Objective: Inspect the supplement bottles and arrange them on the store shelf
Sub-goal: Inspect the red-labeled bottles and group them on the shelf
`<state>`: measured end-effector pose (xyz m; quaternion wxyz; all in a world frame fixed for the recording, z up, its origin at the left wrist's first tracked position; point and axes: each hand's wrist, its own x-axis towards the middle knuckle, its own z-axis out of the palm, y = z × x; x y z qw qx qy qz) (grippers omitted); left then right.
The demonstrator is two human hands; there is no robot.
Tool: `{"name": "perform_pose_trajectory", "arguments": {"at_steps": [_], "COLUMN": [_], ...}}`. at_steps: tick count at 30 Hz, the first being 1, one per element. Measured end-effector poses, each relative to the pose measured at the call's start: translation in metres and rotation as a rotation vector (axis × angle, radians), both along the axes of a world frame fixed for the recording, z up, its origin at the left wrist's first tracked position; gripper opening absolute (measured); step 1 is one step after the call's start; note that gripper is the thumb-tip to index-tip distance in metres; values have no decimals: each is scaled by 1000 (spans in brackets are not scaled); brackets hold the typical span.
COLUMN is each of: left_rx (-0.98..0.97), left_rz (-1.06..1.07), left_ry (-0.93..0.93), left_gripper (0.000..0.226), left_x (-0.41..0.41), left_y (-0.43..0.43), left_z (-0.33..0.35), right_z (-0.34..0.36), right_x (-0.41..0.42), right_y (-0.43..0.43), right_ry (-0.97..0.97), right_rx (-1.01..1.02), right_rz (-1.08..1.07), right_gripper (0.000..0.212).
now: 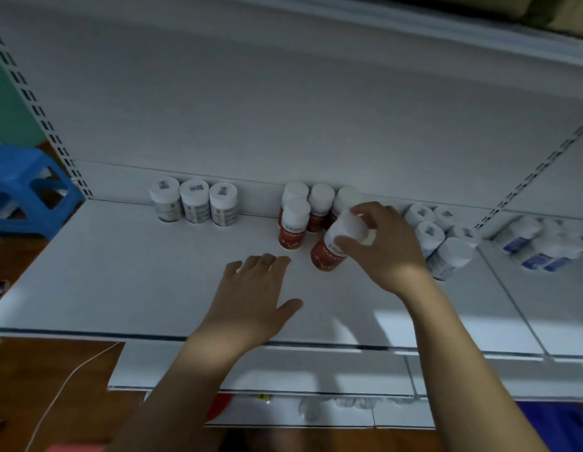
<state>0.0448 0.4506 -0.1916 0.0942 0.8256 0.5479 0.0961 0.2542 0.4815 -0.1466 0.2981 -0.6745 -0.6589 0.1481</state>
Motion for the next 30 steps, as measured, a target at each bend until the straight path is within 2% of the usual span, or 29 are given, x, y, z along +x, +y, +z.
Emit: {"name": "perform_pose_trajectory", "arguments": {"at_steps": [4, 7, 11, 13, 16, 21, 25, 28, 30], "left_rx": [-79, -127, -271, -314, -356, -298, -223, -211, -216], "left_rz": [-11, -55, -75, -65, -50, -119, -179, -182, -177], "left_ry": [-206, -364, -529, -574, -603, -568, -603, -659, -674], "left_gripper": [86, 98, 108, 114, 125, 139, 132, 128, 125], "left_x": [34, 62, 102, 120, 143, 173, 196, 210, 217], "left_y": [-31, -56, -85, -99, -119, -137, -139, -139, -138], "left_z": [13, 28, 47, 53, 64, 65, 57, 54, 54], "right_z": [11, 17, 27, 33, 35, 25, 13, 5, 0], "right_x": [20, 45, 78, 93, 115, 137, 158, 182, 193], "right_y": [-48, -72, -98, -111, -127, -142, -149, -154, -158], "right_ry": [575, 778, 967, 999, 1000, 1039, 1117, 1141, 1127], "right_rx": [28, 42, 65, 41, -35, -151, -200, -265, -335], "right_rz": [-61, -67, -25, 18, 116, 188, 155, 192, 224], "right_gripper": [38, 33, 15, 15, 29, 38, 43, 32, 34]}}
